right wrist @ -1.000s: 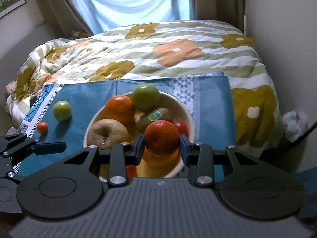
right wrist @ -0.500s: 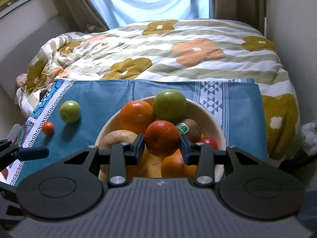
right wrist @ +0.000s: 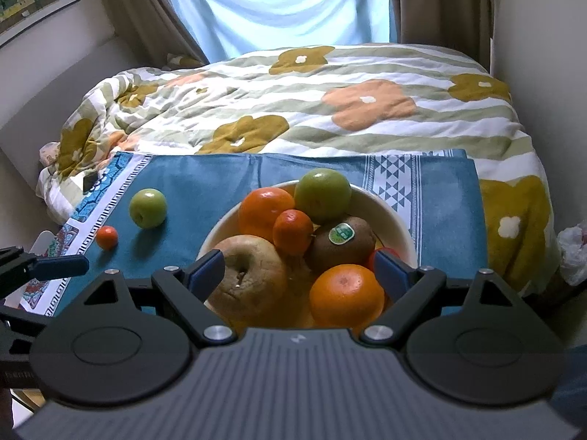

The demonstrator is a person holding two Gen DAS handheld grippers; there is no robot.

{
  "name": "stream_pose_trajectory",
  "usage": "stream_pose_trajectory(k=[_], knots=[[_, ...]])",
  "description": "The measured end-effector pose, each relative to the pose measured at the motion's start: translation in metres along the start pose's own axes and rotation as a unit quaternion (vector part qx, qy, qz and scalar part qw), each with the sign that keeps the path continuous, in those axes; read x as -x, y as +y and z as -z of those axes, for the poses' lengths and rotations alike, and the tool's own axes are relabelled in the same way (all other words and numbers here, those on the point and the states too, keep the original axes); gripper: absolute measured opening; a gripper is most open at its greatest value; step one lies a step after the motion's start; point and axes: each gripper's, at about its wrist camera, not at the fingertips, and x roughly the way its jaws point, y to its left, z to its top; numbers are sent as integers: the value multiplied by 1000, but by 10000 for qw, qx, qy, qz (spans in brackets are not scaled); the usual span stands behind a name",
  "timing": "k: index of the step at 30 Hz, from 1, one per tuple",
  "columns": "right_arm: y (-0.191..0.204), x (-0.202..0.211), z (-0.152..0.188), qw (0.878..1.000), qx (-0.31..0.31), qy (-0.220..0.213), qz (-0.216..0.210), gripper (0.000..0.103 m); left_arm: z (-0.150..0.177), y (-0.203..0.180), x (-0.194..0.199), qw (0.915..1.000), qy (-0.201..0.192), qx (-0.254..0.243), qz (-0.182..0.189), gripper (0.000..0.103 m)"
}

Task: Organize fruits
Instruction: 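Lower the tangerine into the bowl and open the right tool, then grasp the last tangerine with the left tool while the right tool grasps the green apple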

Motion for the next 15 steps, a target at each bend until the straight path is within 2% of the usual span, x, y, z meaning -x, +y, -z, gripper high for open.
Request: stream_pose_trajectory(k=[9,15], knots=[[11,26,-10,9996,190,-197,-20,103,-6,17,30,9989,-349,170,-267,82],[33,33,-20,9991,376,-165,-67,103,-9,49,48,9975,-500,243,-442,86]])
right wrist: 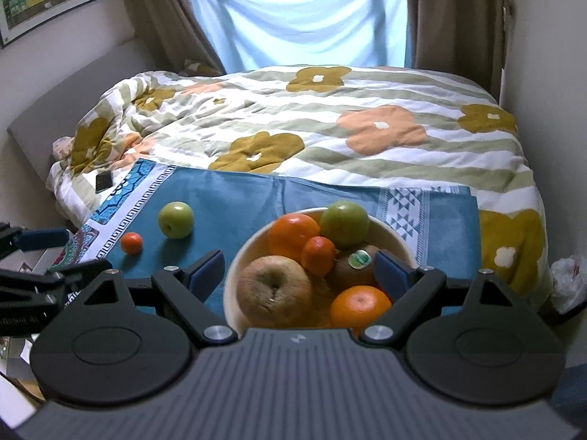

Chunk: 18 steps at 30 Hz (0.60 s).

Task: Organize fruits
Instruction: 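Grasp the last tangerine with the left tool while the right tool grasps the green apple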

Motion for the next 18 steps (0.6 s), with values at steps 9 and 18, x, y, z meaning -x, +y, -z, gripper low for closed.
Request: stream_pose_trajectory(k=[9,18], knots=[[52,-13,-23,9995,-195,-184,-189,103,-8,61,-14,9990,-28,-450,-21,101],[97,-66,-48,9993,-347,153,75,103,-9,126,-73,9977,566,-272,271,101]])
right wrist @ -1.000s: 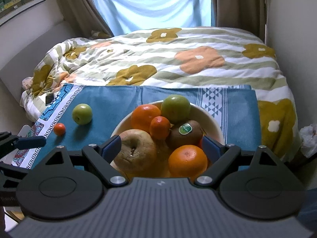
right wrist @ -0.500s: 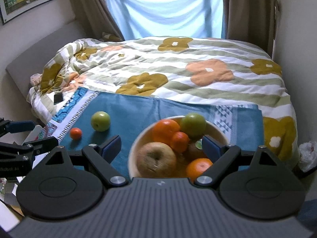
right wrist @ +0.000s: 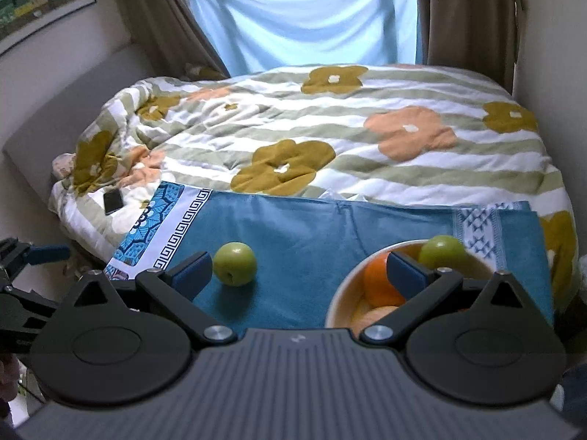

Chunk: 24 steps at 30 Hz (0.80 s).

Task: Organize fruits
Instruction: 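Grasp the last tangerine with the left tool while the right tool grasps the green apple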

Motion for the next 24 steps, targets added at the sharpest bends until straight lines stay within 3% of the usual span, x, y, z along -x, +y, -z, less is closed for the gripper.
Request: stream_pose_trajectory(k=[12,24], knots=[[42,-88,8,9980,-93,613,74,103,10,22,-71,9953,673,-240,647,93],[51,-138,16,9939,-223,1077,16,103,14,21,-110,9861,959,-537,1243,65]])
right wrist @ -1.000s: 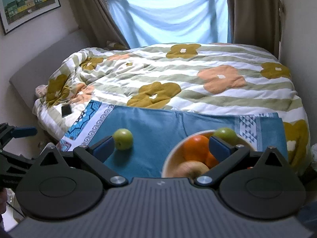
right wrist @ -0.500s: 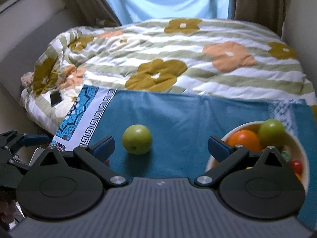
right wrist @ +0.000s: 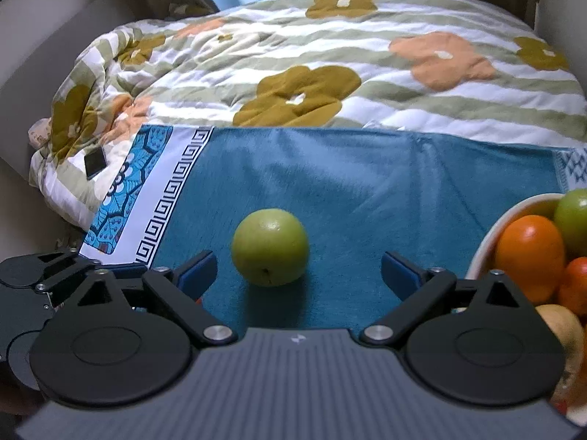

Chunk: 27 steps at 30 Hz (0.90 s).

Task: Organize fruits
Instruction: 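Grasp the last tangerine with the left tool while the right tool grasps the green apple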

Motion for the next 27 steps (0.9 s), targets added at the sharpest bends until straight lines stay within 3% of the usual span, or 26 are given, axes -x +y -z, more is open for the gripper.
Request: stream_pose_trajectory(k=[3,6,10,13,18,24,27], knots=[[5,-8,-1,9999,36,79,-49,101,1,1,-3,9999,46,-54,73,59],[10,-15,-3,9999,83,129,-54,99,2,1,-4,9998,74,-116,132,46],[15,-24,-6,9997,138,184,-63,92,3,2,-4,9997,54,-146,199,41],[17,-28,-6,9996,168,206,-80,86,4,1,-3,9996,35,-221,167,41],[20,-32,-6,9996,197,210,-37,83,7,6,0,9997,28,-211,77,40],[20,-34,-7,9996,203,206,3,71,11,16,5,9999,3,-120,-66,40],[18,-33,-5,9997,160,169,-14,71,9,17,10,9999,-68,-64,-125,40]])
